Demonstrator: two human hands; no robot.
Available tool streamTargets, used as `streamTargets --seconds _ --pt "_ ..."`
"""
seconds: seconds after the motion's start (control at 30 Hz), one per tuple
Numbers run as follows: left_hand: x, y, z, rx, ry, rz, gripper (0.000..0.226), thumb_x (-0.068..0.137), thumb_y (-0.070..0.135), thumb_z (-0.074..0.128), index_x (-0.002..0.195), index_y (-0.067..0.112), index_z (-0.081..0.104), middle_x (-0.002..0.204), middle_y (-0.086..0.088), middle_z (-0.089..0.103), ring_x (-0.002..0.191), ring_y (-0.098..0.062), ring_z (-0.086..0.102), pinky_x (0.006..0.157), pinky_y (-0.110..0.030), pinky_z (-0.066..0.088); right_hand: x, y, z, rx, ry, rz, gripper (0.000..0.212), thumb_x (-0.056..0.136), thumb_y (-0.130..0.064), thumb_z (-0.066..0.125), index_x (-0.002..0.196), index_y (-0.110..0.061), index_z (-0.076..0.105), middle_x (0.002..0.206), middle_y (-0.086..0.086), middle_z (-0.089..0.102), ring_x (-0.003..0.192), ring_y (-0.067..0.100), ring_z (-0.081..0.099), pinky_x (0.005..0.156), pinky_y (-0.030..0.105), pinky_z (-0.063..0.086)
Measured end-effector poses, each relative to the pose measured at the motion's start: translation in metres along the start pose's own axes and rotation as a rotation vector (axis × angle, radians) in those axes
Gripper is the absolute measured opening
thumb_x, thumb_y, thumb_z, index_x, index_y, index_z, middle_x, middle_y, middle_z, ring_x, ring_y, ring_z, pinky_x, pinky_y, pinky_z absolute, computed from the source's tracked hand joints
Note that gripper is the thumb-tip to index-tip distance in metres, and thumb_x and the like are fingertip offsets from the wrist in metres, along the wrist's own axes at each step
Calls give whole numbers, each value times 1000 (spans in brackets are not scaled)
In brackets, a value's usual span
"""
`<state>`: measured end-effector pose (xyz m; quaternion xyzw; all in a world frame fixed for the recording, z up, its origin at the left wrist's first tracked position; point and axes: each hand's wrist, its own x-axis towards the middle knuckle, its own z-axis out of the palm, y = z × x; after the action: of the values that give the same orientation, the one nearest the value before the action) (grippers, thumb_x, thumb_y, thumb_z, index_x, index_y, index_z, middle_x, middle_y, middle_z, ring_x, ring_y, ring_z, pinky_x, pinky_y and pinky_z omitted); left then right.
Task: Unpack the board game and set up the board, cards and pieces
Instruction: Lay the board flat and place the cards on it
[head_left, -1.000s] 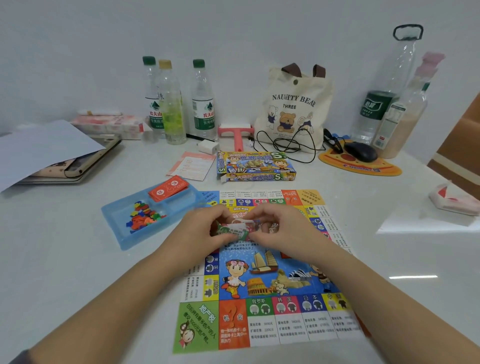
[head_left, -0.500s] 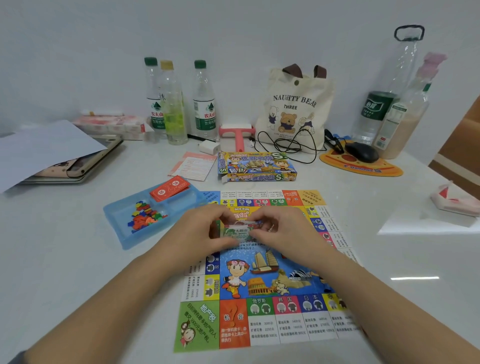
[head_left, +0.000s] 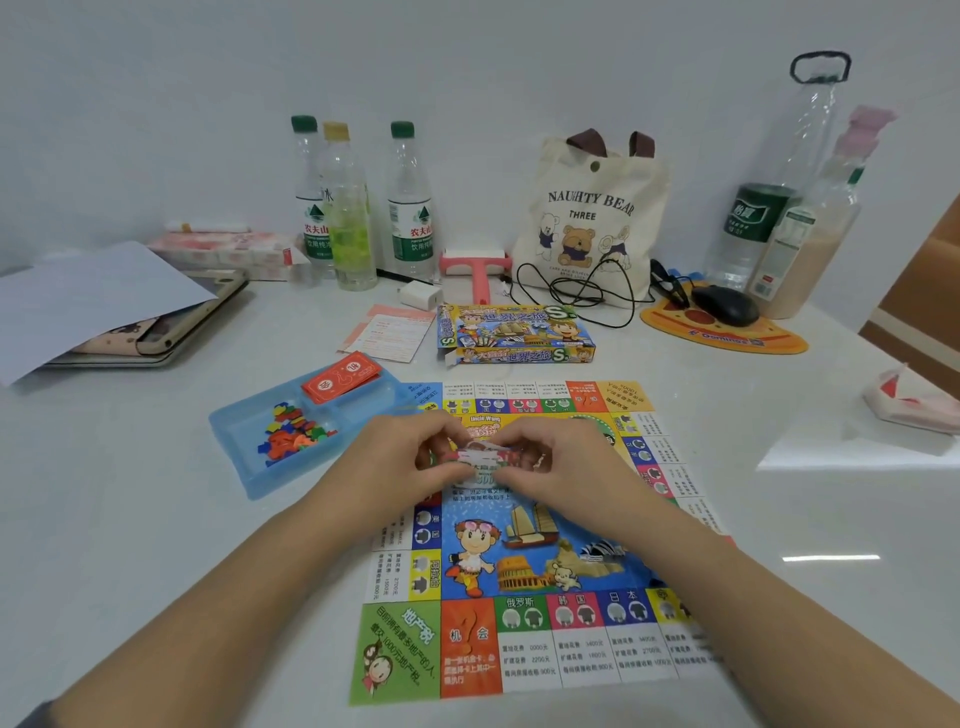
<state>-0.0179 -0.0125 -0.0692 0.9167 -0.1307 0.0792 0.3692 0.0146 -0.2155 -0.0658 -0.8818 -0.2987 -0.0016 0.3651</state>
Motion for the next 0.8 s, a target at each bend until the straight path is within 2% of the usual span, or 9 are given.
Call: streamTargets --seconds 0.13,0.3,0.4,0.5,0.6,0.73,0.8 --pt "0 -1 1 35 -25 3 14 77 30 76 82 23 66 66 9 60 67 -6 55 57 -20 43 0 0 0 -67 -12 -27 31 83 -24 72 114 -26 68 88 -9 69 74 8 60 68 18 49" --pt "-1 1 0 152 -91 45 14 79 41 71 85 30 65 66 13 58 67 -3 53 56 -19 41 0 -2 0 -169 -28 -83 29 88 -26 67 117 -23 68 101 -12 68 80 -3 53 72 2 37" --pt "0 3 0 202 -57 61 14 83 38 68 90 26 68 72 12 61 69 -5 54 59 -24 43 -1 -5 0 -191 -30 -132 30 91 -25 64 121 -23 66 104 -12 68 80 -9 50 73 1 34" --pt "1 2 -1 185 -32 33 11 84 35 68 90 26 68 72 12 61 69 -6 55 60 -28 46 -1 -4 -2 -216 -3 -133 35 91 -29 64 125 -26 62 107 -10 68 86 -1 56 75 3 35" --pt "1 1 -1 228 -61 1 14 83 41 67 90 29 66 72 12 60 68 -4 56 61 -32 49 -1 -2 -2 -261 20 -147 35 90 -29 65 125 -24 63 106 -5 68 85 4 56 75 4 33" --pt "0 2 -1 217 -71 -10 15 81 44 68 88 32 63 71 12 58 67 -4 55 58 -26 45 0 -4 -1 -256 27 -153 31 91 -25 64 121 -21 65 114 -8 67 92 -7 48 82 3 31" --pt "0 4 -1 214 -79 -6 20 80 46 69 92 32 63 70 13 57 66 -3 54 57 -23 43 -1 -5 1 -249 1 -139 29 91 -25 63 120 -23 61 110 -9 67 88 -6 50 77 2 33"
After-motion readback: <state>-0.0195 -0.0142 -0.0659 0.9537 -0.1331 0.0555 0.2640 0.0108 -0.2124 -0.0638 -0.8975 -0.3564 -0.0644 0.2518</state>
